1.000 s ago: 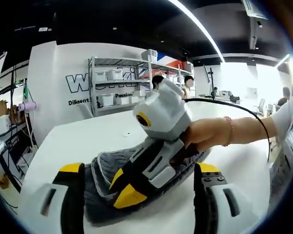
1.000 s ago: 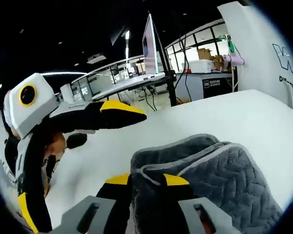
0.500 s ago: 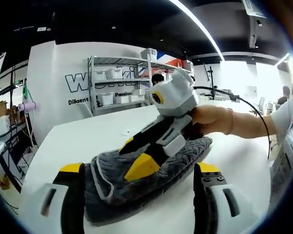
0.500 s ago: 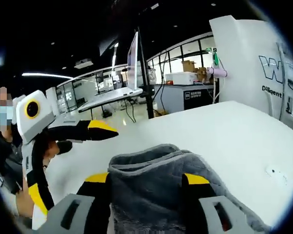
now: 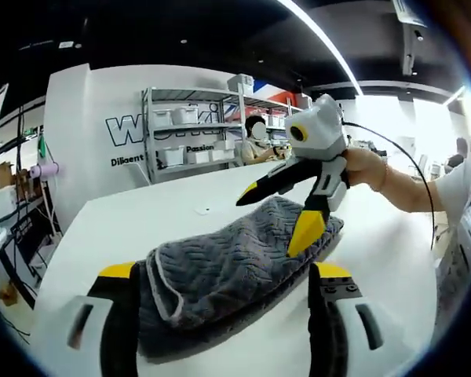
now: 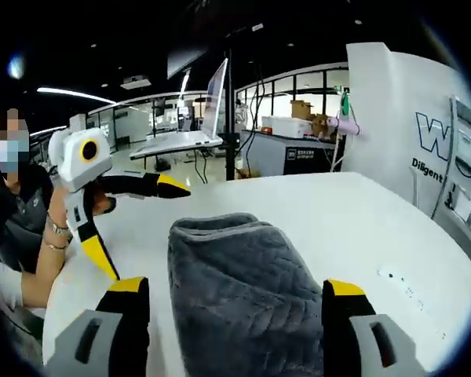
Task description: Fold the towel on the table until its edges align and the towel forms a compact rectangular stack.
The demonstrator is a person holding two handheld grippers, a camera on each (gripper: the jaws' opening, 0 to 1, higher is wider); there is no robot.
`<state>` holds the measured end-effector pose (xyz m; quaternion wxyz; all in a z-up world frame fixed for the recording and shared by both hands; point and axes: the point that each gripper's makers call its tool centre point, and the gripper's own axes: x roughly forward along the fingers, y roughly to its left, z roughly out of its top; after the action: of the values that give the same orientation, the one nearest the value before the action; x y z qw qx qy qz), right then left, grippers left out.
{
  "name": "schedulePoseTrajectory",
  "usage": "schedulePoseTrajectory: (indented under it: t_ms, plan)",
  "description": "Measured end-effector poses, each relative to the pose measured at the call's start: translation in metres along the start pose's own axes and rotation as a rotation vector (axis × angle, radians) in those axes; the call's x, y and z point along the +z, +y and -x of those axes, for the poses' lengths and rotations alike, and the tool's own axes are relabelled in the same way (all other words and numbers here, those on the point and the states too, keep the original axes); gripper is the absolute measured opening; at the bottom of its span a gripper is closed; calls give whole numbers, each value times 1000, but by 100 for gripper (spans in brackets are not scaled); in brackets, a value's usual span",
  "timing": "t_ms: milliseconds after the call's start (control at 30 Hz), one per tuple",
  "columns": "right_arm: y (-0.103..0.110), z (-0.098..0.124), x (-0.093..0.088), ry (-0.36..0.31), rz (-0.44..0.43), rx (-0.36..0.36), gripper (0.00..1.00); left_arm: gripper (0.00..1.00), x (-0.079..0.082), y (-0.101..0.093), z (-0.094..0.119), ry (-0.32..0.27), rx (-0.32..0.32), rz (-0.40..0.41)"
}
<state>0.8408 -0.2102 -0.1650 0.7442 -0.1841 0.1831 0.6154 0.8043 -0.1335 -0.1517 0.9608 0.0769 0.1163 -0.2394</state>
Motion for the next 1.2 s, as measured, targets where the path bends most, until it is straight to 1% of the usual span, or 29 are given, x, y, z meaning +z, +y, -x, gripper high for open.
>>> schedulePoseTrajectory:
  t_ms: [133,267,367,533,667,700,733,767,833,933,1000,1100,1200]
  plan:
    - [8,23,-2,5,46,-2,99,93,0,-1,0,-4,-6,1]
    - [15,45,-11,25,82,-4,99,94,0,0,0,-5,-4,6]
    - [19,63,-17,20,97,-9,99,95,1,2,1,-10,2,12]
    - [20,105,-37,24,119,-37,99,99,3,4,0,-19,8,19]
    - [24,136,-57,11,99,-59,99,100,1,5,0,-16,14,21]
    - [25,140,-60,8,95,-64,99,100,1,5,-1,-16,14,23]
    - [26,149,-68,5,88,-75,99,100,1,5,-1,-17,13,24]
    - [25,154,-71,-1,82,-88,99,100,1,4,-2,-15,10,24]
    - [27,166,-83,-12,70,-102,99,100,-1,3,-3,-8,8,24]
    - [28,177,-93,-41,38,-115,99,100,-4,1,-5,5,8,19]
    - [25,180,-97,-61,24,-128,99,100,-5,1,-6,10,7,14]
    - [23,180,-103,-86,11,-131,99,100,-6,0,-8,13,0,16]
    - [20,177,-105,-127,-10,-123,99,100,-8,0,-9,21,-3,15]
